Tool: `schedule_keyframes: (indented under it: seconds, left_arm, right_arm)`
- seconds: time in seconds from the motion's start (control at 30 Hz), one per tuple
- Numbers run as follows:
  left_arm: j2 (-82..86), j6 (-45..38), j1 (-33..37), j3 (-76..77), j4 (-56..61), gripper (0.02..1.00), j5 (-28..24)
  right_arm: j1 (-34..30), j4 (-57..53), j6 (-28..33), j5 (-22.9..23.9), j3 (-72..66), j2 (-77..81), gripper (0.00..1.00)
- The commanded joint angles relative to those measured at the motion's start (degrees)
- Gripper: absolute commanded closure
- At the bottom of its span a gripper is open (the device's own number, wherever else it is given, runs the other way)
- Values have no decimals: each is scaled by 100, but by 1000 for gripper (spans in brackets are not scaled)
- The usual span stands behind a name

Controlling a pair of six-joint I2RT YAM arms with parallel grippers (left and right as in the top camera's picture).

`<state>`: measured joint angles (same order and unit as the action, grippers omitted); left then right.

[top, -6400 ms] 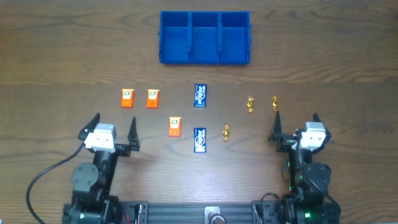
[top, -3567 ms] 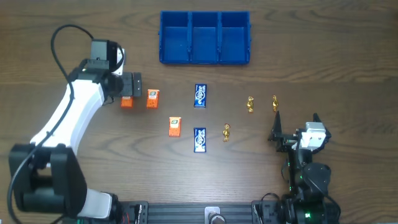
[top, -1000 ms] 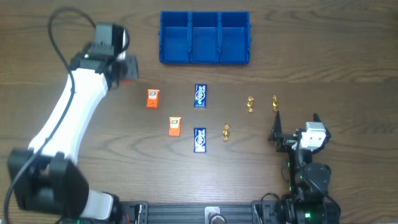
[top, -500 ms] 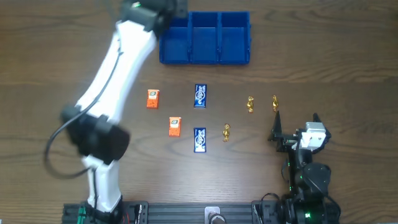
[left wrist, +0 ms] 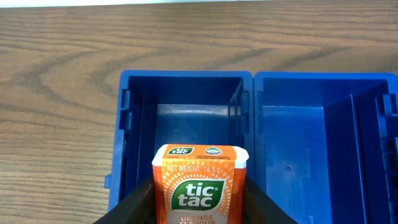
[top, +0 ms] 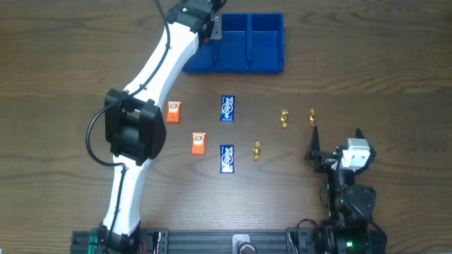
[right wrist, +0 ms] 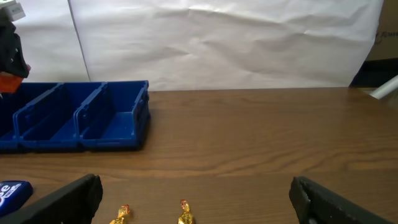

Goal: Sort Candies Into Trays

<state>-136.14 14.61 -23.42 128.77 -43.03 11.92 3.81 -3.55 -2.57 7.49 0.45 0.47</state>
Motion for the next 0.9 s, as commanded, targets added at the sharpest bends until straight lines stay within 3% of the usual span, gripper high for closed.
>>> schedule_keyframes:
  seconds: [0.03, 0.23, 0.4, 0.6, 0.77, 0.9]
  left_arm:
    - [48, 61, 116, 184, 13, 507, -103]
    - [251, 35, 125, 155, 11, 237, 42]
    - [1268, -7, -26, -658, 286, 194, 378]
    - [3174, -35, -254, -3335, 1150, 194, 372]
    - [3919, 103, -400, -5222, 1674, 148, 321]
    - [3991, 323, -319, -6231, 2103, 91, -4]
  right_arm:
    - [-24, -26, -37, 33, 0, -33, 3]
    - [-26, -26, -37, 35, -2, -33, 3]
    - [-24, -26, -37, 33, -2, -33, 3]
    - [-24, -26, -37, 35, -2, -33, 3]
    - [-24, -26, -37, 35, -2, -33, 3]
    - [-26, -26, -37, 33, -2, -33, 3]
